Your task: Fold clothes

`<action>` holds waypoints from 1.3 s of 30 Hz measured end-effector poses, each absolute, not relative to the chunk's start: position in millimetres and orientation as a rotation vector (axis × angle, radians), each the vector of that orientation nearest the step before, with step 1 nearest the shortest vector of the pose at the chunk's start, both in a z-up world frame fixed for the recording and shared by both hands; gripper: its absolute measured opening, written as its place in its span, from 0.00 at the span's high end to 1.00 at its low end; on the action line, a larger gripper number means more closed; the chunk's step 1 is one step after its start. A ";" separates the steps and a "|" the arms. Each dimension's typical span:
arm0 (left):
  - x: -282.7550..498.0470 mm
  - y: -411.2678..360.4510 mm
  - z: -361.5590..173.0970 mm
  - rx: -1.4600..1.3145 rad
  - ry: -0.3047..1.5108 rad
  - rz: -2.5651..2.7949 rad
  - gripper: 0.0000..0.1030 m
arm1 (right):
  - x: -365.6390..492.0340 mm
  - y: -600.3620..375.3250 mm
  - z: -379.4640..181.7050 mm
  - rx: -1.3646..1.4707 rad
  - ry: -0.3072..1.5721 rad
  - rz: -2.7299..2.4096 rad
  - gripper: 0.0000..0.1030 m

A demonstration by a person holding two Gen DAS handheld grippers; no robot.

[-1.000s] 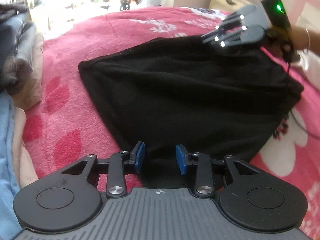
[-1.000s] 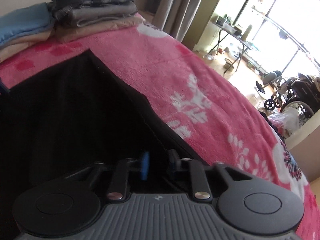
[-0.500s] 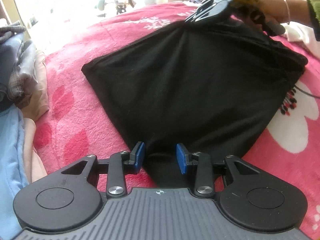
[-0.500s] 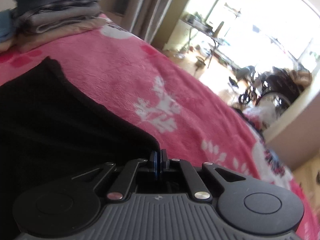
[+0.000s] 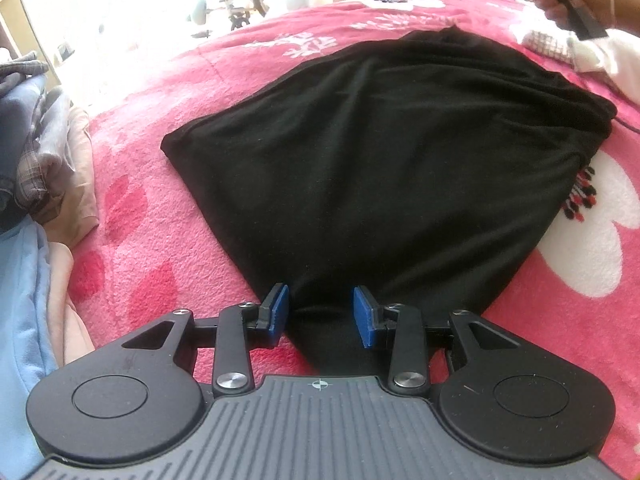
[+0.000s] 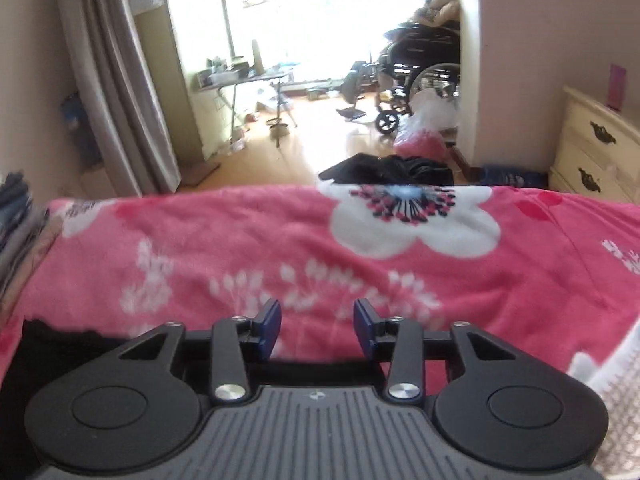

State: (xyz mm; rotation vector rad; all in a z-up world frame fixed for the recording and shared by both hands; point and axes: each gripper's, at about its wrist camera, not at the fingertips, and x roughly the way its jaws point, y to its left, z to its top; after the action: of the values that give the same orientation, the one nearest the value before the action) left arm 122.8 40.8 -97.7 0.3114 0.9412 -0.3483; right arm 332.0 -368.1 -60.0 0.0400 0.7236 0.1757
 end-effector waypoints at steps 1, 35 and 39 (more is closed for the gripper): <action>123.1 40.7 -98.0 0.313 0.941 -0.348 0.65 | 327.8 -367.3 -62.7 -0.002 0.728 0.186 0.62; 122.7 43.0 -101.5 0.314 0.935 -0.342 0.60 | 345.5 -363.3 -76.4 -0.085 0.855 0.114 0.96; 122.4 41.5 -101.4 0.318 0.937 -0.341 0.60 | 354.9 -404.0 -72.8 0.435 0.947 0.039 0.93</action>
State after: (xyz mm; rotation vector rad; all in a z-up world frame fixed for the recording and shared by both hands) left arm 122.4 41.5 -101.4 0.3176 0.9373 -0.3411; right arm 354.9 -404.0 -72.8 0.4354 0.9474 0.0389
